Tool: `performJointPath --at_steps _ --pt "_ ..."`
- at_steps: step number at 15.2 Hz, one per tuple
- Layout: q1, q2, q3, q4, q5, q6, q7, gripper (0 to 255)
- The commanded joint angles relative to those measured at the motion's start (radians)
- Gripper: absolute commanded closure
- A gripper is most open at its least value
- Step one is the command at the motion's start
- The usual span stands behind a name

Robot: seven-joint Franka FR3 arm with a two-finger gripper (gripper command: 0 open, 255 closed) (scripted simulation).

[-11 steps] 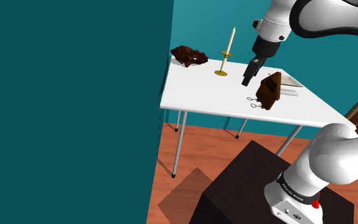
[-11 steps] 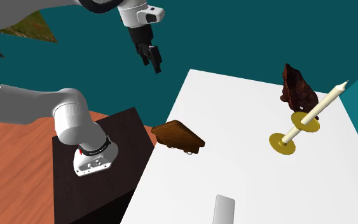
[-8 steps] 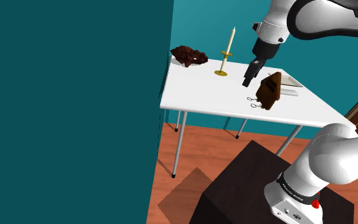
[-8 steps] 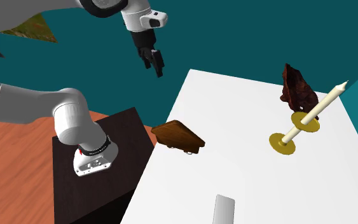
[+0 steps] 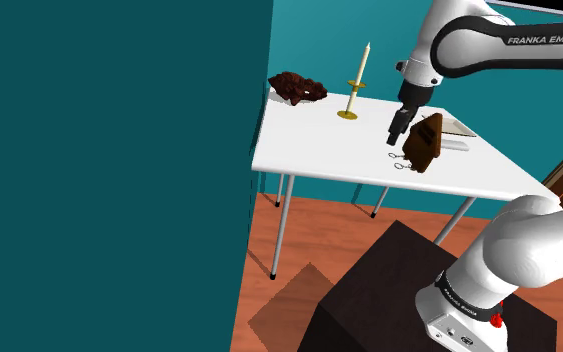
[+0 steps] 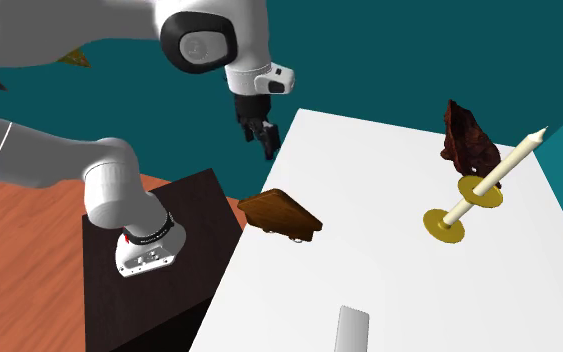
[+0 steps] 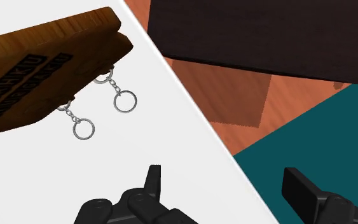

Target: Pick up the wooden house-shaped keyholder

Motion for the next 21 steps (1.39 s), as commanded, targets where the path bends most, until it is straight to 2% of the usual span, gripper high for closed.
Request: performJointPath --at_steps 1,10,19,20,21 --pt "-0.017 0.034 -0.046 -0.008 -0.016 0.023 -0.044 0" --pt "-0.072 0.256 -0.232 0.02 -0.053 0.13 -0.228 0" --pt "-0.072 0.302 -0.249 -0.049 -0.056 0.243 -0.228 0" --pt "-0.072 0.301 -0.249 -0.05 -0.057 0.243 -0.227 255" --pt "-0.072 0.301 -0.249 -0.05 -0.056 0.243 -0.226 255"
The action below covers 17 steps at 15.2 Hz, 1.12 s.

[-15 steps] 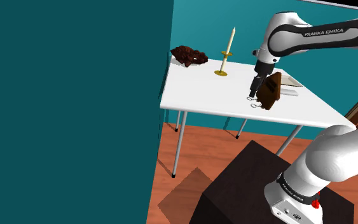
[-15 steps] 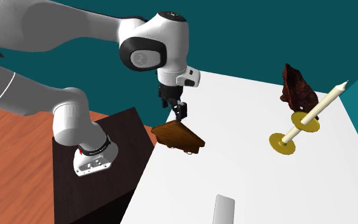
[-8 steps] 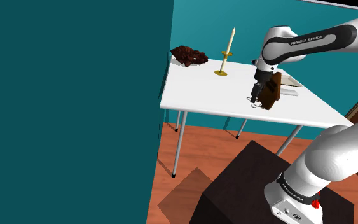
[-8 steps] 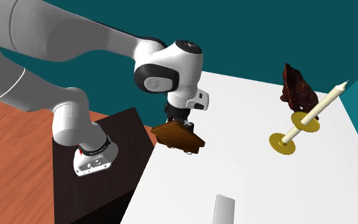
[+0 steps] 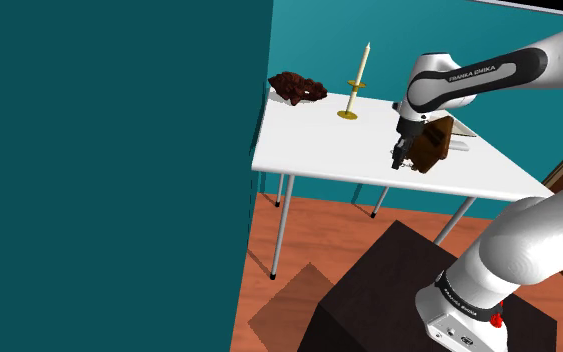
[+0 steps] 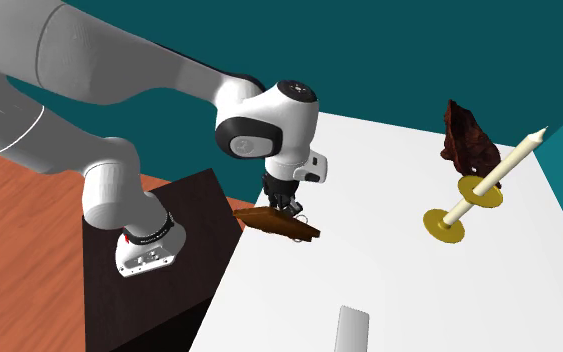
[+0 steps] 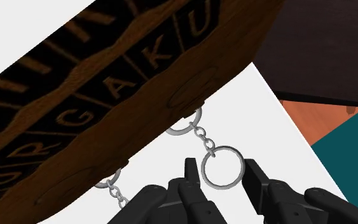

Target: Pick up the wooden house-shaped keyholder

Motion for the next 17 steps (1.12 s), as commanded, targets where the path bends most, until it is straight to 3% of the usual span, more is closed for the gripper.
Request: performJointPath --at_steps 1,8,17 --pt "0.0 0.001 0.0 -0.001 0.0 0.001 0.0 255" --pt "0.0 0.002 -0.001 0.0 0.0 0.002 -0.001 255" --pt "0.001 -0.05 0.02 0.083 0.005 -0.132 -0.002 255"
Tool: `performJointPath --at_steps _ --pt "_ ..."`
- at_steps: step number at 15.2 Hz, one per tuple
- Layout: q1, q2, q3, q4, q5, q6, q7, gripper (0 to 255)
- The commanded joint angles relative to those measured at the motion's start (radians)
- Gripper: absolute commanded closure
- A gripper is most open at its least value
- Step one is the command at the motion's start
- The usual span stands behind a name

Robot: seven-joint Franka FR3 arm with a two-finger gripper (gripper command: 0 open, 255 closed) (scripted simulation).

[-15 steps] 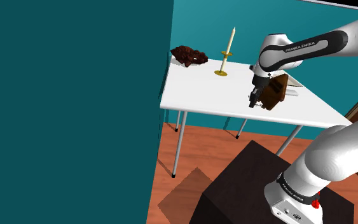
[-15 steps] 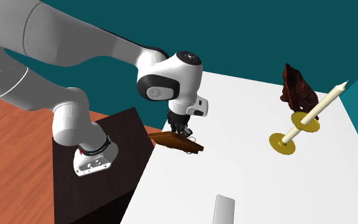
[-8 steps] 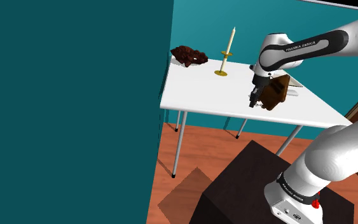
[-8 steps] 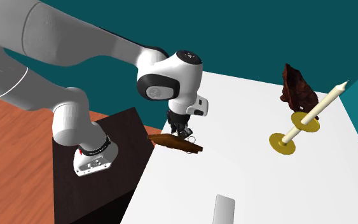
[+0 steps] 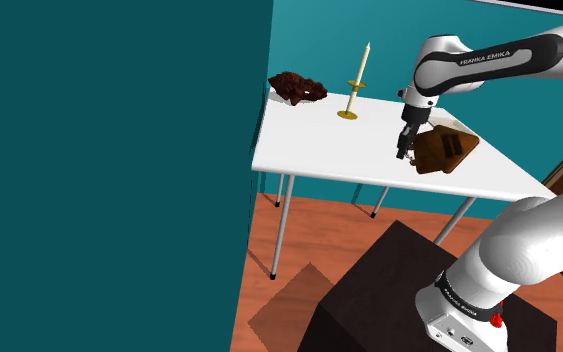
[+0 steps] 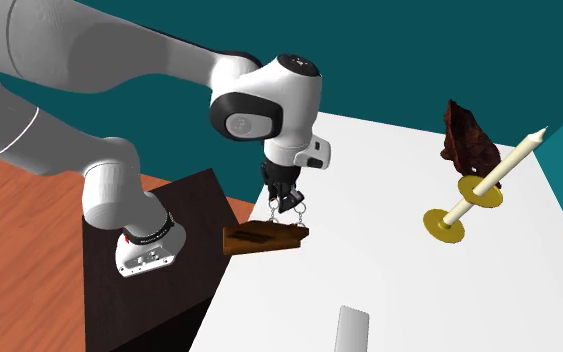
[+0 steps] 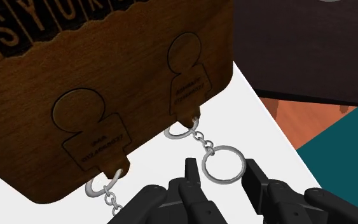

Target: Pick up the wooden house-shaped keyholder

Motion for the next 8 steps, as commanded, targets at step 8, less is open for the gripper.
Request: performJointPath --at_steps 8 --pt "0.001 -0.027 0.014 0.075 0.005 -0.101 -0.005 255"
